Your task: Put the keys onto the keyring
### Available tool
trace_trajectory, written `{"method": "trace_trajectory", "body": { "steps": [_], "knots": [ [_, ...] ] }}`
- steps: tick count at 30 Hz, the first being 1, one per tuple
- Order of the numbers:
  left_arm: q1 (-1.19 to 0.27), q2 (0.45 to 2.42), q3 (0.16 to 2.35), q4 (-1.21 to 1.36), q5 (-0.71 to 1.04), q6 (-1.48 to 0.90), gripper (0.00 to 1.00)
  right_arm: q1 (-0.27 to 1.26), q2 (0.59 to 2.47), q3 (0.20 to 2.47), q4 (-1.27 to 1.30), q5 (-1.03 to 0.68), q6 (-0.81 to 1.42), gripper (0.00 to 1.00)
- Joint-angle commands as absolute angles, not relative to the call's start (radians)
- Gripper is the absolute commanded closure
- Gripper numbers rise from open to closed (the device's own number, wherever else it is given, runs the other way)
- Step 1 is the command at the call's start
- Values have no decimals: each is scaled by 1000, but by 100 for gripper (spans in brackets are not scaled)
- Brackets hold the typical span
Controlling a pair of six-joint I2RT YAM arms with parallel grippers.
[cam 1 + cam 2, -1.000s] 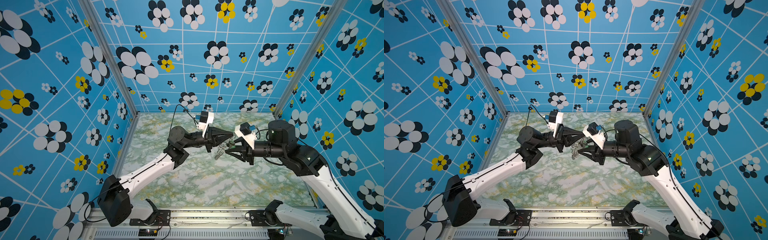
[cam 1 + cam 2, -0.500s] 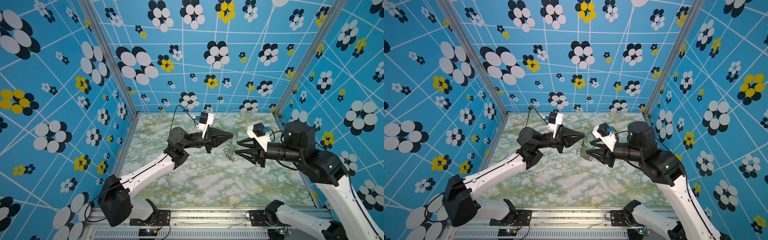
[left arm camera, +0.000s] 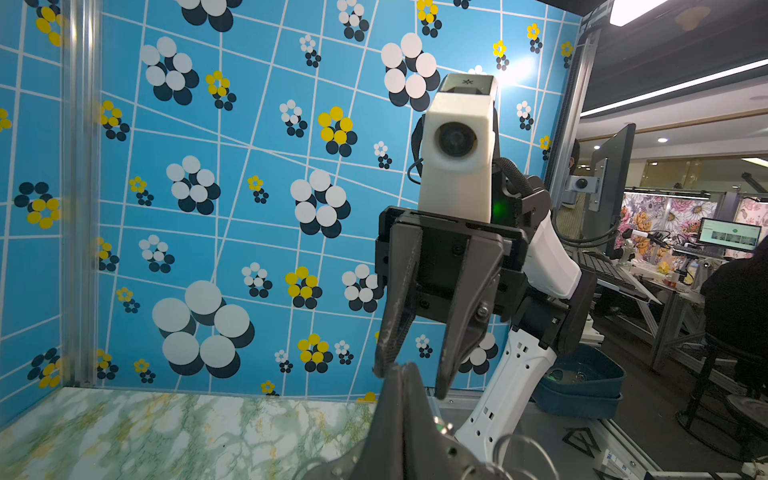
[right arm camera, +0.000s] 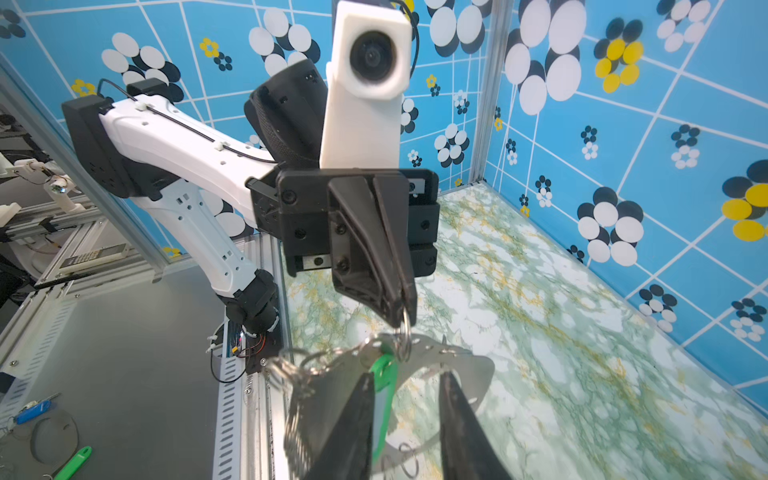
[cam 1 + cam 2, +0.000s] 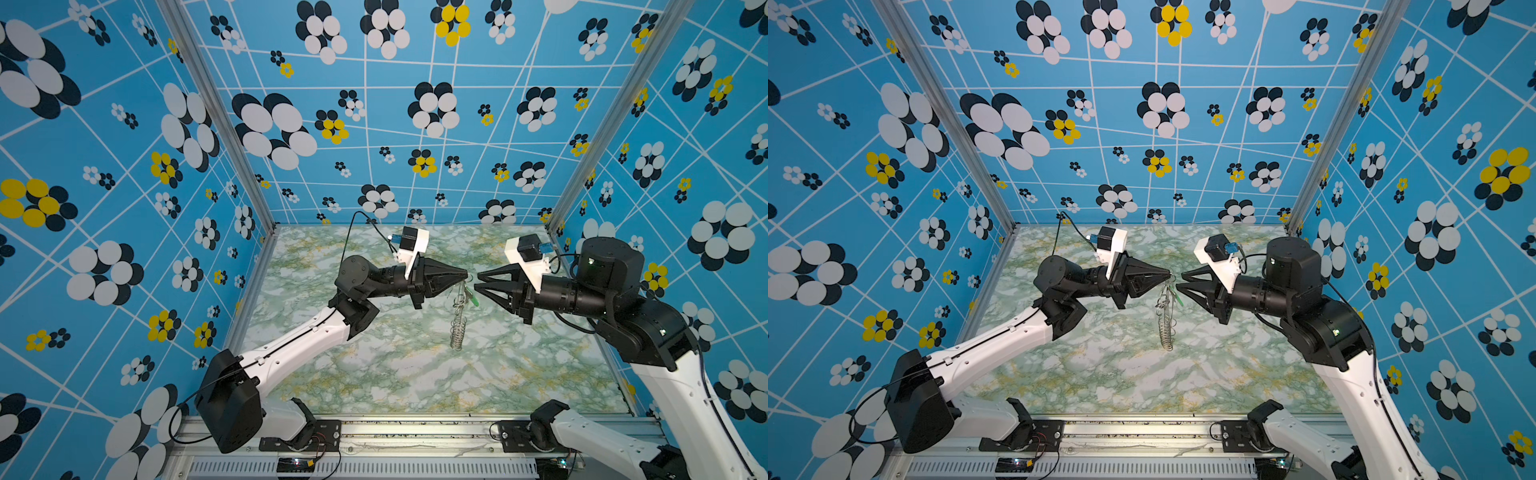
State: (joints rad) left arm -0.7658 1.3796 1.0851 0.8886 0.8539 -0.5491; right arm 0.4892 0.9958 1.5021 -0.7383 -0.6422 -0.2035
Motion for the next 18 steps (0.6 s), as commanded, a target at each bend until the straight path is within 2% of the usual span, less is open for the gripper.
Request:
{"method": "trace_trajectory", "body": {
  "steps": [1, 14, 18],
  "knots": [
    [-770, 1351, 1077, 951, 867, -527, 100, 483, 1010, 1485, -668, -711, -160, 73],
    [-772, 1354, 1081, 976, 873, -540, 100, 481, 1020, 1433, -603, -750, -119, 83],
    [-772, 1362, 1086, 982, 877, -547, 100, 482, 1017, 1428, -588, -758, -109, 90]
  ]
}}
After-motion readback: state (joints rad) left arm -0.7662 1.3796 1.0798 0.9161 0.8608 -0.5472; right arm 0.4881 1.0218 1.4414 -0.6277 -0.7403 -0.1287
